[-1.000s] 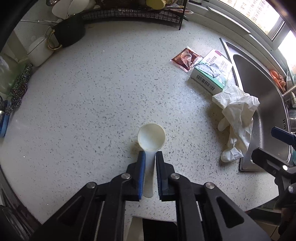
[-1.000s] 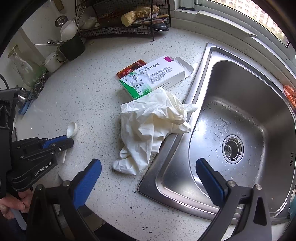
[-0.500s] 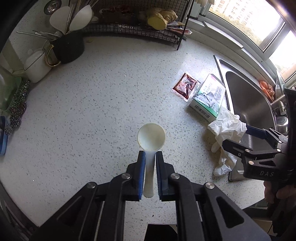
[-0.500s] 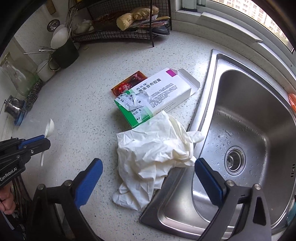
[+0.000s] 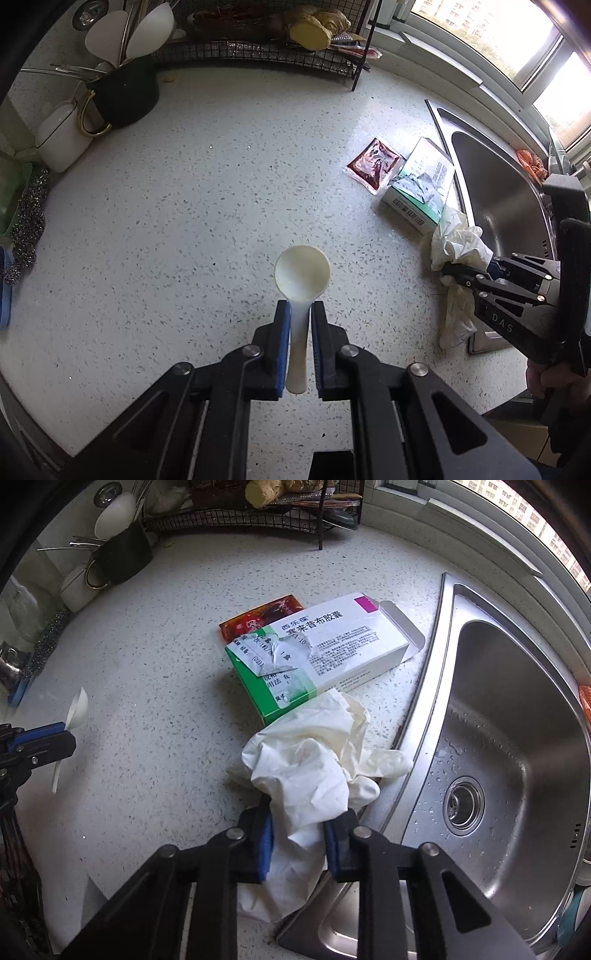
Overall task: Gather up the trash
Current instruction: 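Grasp the white gloves with the right tool while the left tool holds the spoon, then lower the spoon and gloves down toward the red bin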
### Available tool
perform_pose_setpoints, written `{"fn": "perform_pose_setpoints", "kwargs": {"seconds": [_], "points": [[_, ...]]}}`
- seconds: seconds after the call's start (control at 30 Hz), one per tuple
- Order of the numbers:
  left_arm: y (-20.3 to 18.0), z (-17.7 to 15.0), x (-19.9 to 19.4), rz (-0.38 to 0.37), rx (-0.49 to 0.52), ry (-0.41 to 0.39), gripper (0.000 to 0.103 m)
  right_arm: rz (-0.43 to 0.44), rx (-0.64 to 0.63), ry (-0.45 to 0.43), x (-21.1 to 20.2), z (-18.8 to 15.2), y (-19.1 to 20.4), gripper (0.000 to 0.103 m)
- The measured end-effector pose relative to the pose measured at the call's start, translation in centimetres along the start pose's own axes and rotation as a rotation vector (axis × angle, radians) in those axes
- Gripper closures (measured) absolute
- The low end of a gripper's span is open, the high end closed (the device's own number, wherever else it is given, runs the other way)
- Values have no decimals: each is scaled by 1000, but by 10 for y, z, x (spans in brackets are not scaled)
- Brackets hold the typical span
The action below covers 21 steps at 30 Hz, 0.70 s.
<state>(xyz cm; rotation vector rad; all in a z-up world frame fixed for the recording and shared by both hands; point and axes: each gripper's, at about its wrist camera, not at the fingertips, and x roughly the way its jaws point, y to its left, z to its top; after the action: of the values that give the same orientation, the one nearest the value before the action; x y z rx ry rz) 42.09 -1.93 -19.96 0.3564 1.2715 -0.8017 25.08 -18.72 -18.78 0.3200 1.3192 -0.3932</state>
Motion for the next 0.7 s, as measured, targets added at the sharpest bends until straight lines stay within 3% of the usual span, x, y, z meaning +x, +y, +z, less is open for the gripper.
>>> {"fn": "perform_pose_setpoints", "kwargs": {"seconds": [0.13,0.53,0.7], "points": [[-4,-3,-7,-2,6,-12,93,45,17,-6,-5,-4,-10,96],[-48,-41,-47,36,-3,-78,93,96,-31,-88,-56,-28,-12,96],[-74,-69,-70,68,-38,-111,93,143,-81,-126,-80,-56,-24,96]]}}
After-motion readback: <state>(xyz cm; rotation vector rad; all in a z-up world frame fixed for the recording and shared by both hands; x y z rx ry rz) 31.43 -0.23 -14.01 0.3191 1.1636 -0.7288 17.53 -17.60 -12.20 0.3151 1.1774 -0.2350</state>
